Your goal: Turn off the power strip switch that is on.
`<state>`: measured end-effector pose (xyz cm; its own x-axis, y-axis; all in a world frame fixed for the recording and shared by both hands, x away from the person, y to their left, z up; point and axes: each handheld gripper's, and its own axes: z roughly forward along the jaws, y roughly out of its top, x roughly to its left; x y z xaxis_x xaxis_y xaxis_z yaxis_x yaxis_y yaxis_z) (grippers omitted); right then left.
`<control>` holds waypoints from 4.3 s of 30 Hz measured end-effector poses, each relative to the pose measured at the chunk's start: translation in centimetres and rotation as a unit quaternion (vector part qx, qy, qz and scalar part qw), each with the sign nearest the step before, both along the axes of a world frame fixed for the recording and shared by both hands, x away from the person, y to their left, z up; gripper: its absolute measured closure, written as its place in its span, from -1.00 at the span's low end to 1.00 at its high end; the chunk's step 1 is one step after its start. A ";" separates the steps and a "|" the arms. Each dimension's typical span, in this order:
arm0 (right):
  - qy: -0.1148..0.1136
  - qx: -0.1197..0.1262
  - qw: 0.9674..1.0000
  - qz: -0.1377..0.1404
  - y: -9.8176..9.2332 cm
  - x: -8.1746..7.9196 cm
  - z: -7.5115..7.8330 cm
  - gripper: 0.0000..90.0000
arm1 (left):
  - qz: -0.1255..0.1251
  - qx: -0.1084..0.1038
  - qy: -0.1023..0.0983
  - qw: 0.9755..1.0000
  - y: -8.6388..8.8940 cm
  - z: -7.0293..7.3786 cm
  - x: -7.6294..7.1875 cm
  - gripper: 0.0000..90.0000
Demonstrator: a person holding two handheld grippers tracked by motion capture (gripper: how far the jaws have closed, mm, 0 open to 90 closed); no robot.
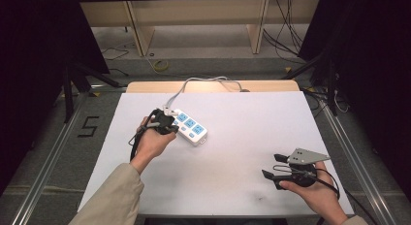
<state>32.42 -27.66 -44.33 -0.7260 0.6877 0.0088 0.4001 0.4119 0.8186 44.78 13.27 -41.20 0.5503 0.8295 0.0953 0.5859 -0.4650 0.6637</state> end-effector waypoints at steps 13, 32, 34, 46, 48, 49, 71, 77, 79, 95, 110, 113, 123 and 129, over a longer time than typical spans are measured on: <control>0.000 0.002 1.000 -0.005 -0.1 -0.2 0.0 -0.39 | 0.001 0.009 0.004 1.000 -0.4 -0.1 1.1 1.00; 0.001 -0.001 1.000 -0.004 -0.3 -0.3 0.0 -0.38 | 0.001 0.026 0.010 1.000 -0.5 -0.2 2.9 1.00; 0.002 -0.001 1.000 -0.005 -0.3 -0.3 0.0 -0.39 | 0.001 0.028 0.010 1.000 -0.5 -0.3 3.1 1.00; 0.003 -0.002 1.000 -0.005 -0.3 -0.3 -0.1 -0.38 | 0.005 0.031 0.016 0.999 -0.5 -0.5 4.1 1.00; 0.003 -0.002 1.000 -0.005 -0.3 -0.3 -0.1 -0.38 | 0.006 0.030 0.018 0.999 -0.5 -0.6 4.2 1.00; 0.002 -0.002 1.000 -0.005 -0.3 -0.3 -0.1 -0.39 | 0.005 0.032 0.020 0.999 -0.6 -0.6 4.3 1.00; 0.005 0.001 1.000 -0.006 -0.4 -0.3 -0.1 -0.38 | -0.008 0.036 0.029 0.999 -1.8 -1.2 5.3 1.00; 0.006 0.002 1.000 -0.006 -0.4 -0.3 -0.1 -0.38 | -0.009 0.045 0.027 0.999 -2.0 -1.4 5.4 1.00; 0.004 0.001 1.000 -0.005 -0.4 -0.3 -0.1 -0.38 | -0.012 0.044 0.024 0.999 -2.1 -1.5 5.4 1.00; 0.005 0.000 1.000 -0.004 -0.4 -0.2 -0.1 -0.39 | -0.005 0.030 0.043 0.999 -2.0 -1.7 6.0 1.00; 0.007 0.000 1.000 -0.006 -0.4 -0.3 -0.1 -0.38 | -0.007 0.031 0.053 0.998 -2.4 -2.0 6.6 1.00; 0.007 0.000 1.000 -0.006 -0.4 -0.3 -0.1 -0.38 | -0.008 0.033 0.055 0.998 -2.6 -2.2 6.7 1.00; 0.008 0.000 1.000 -0.005 -0.5 -0.3 -0.1 -0.38 | -0.009 0.041 0.068 0.997 -2.8 -2.7 6.9 1.00; 0.008 0.000 1.000 -0.004 -0.4 -0.3 -0.1 -0.38 | -0.010 0.041 0.078 0.996 -2.9 -2.8 6.9 1.00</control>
<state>32.15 -28.11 -44.48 -0.7198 0.6939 0.0213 0.4170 0.4078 0.8123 51.67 10.40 -44.03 0.5799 0.8112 0.0753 0.6690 -0.5269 0.5243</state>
